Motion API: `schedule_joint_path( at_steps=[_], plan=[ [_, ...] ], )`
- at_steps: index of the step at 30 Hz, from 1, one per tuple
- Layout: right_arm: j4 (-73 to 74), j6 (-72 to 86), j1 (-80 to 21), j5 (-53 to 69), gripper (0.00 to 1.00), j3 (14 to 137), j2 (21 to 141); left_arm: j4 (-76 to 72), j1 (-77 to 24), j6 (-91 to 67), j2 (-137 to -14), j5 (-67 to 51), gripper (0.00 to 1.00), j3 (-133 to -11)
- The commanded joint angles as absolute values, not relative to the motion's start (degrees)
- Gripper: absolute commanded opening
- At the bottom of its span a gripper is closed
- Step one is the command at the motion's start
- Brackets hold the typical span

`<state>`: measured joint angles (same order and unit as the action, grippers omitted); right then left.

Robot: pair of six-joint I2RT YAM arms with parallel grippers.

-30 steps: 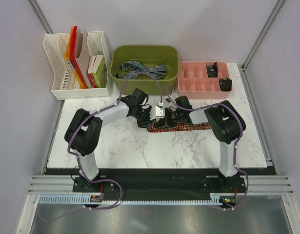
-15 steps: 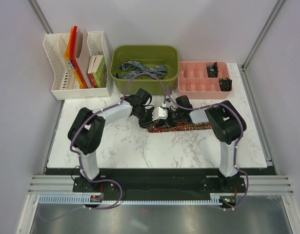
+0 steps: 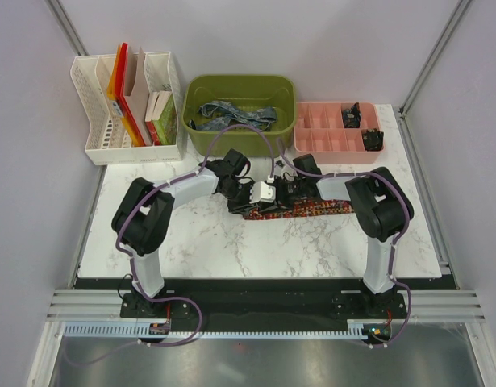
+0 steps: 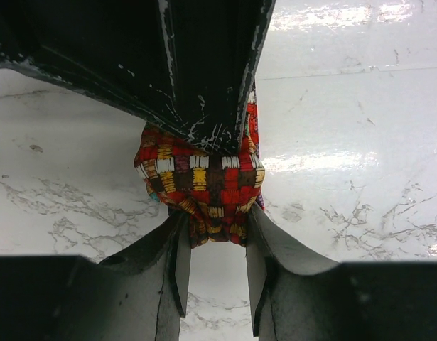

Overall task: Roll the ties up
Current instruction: Roll the tie at the center of the board.

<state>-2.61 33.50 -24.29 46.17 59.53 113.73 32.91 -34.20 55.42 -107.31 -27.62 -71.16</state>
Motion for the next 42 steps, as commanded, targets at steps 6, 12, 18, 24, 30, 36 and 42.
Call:
schedule_joint_path(
  at_steps=[6, 12, 18, 24, 30, 36, 42],
  plan=[
    [-1.7, 33.6, -22.9, 47.4, 0.57, 61.1, 111.4, 36.8, -33.9, 58.7, -109.3, -27.8, 0.13, -69.5],
    [-7.6, 39.4, -22.9, 50.0, 0.57, 59.7, 110.7, 36.9, -33.9, 58.6, -109.3, -27.9, 0.13, -69.8],
    [-11.3, 43.3, -22.6, 51.0, 0.57, 58.3, 110.2, 36.9, -33.8, 58.6, -109.3, -28.0, 0.13, -69.8],
    [-13.8, 45.7, -22.5, 51.2, 0.58, 57.2, 110.1, 37.2, -33.8, 58.6, -109.3, -27.9, 0.13, -70.0],
    [-13.5, 45.6, -22.6, 50.4, 0.56, 57.4, 110.1, 37.2, -33.8, 58.6, -109.4, -28.0, 0.13, -70.0],
    [-9.6, 40.8, -23.1, 48.1, 0.46, 58.0, 112.7, 37.4, -33.8, 58.4, -109.3, -28.1, 0.13, -70.4],
    [-8.1, 39.1, -23.6, 47.2, 0.45, 59.1, 114.5, 37.5, -33.7, 58.4, -109.0, -28.3, 0.13, -70.8]
  ],
)
